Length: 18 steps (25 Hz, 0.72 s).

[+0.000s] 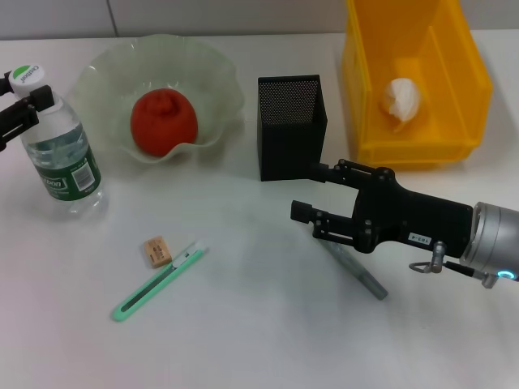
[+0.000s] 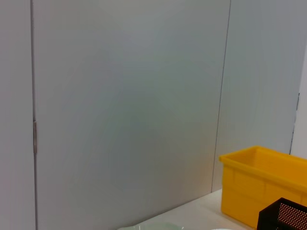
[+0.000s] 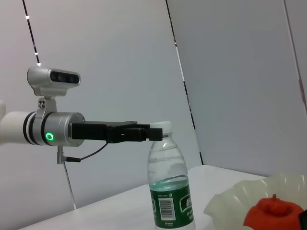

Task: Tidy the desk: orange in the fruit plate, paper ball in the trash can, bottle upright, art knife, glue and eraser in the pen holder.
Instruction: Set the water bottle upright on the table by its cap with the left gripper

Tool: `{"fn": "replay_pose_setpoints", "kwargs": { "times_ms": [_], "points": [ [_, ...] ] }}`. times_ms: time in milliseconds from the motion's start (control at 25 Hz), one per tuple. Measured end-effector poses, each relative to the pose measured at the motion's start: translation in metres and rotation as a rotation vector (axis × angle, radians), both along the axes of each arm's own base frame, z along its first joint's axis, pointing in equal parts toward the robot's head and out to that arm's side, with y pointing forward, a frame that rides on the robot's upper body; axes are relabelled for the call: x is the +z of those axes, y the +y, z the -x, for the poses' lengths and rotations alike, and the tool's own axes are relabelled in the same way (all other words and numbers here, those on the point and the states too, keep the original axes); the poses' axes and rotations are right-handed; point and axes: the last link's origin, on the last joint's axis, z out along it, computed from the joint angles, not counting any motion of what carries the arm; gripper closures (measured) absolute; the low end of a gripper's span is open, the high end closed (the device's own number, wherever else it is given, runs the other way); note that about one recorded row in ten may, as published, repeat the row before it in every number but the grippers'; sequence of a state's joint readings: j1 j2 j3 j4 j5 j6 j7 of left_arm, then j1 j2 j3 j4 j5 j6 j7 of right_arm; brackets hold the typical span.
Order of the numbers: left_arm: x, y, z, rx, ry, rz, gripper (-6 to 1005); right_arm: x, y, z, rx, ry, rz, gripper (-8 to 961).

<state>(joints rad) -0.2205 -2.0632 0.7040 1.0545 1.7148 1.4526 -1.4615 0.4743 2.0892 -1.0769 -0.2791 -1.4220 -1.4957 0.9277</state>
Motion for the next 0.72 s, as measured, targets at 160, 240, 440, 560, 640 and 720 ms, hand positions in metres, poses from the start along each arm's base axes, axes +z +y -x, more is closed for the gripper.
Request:
{"fn": "replay_pose_setpoints", "kwargs": {
  "times_ms": [160, 240, 440, 560, 640, 720],
  "points": [
    [-0.0038, 0.001, 0.0023, 0.008, -0.008, 0.003, 482, 0.0, 0.0002, 0.0002, 0.001, 0.0, 0.0, 258],
    [-0.0065, 0.0021, 0.0029, 0.011, -0.017, 0.008, 480, 0.0, 0.0002, 0.0002, 0.001, 0.0, 0.0, 259],
    [-0.0082, 0.0044, 0.0062, 0.005, -0.02, -0.015, 475, -0.0003, 0.0002, 0.0004, 0.0, 0.001, 0.0, 259],
    [-0.0089, 0.0048, 0.0075, 0.008, -0.026, -0.016, 472, -0.0007, -0.0002, 0.0001, -0.003, 0.002, 0.002, 259],
    [-0.0085, 0.0047, 0.0083, 0.01, -0.027, -0.018, 470, -0.001, -0.0006, 0.0, -0.005, 0.003, 0.003, 259],
    [-0.0084, 0.0045, 0.0085, 0.007, -0.023, -0.02, 468, -0.0011, -0.0006, 0.0, -0.005, 0.003, 0.003, 258]
  ]
}}
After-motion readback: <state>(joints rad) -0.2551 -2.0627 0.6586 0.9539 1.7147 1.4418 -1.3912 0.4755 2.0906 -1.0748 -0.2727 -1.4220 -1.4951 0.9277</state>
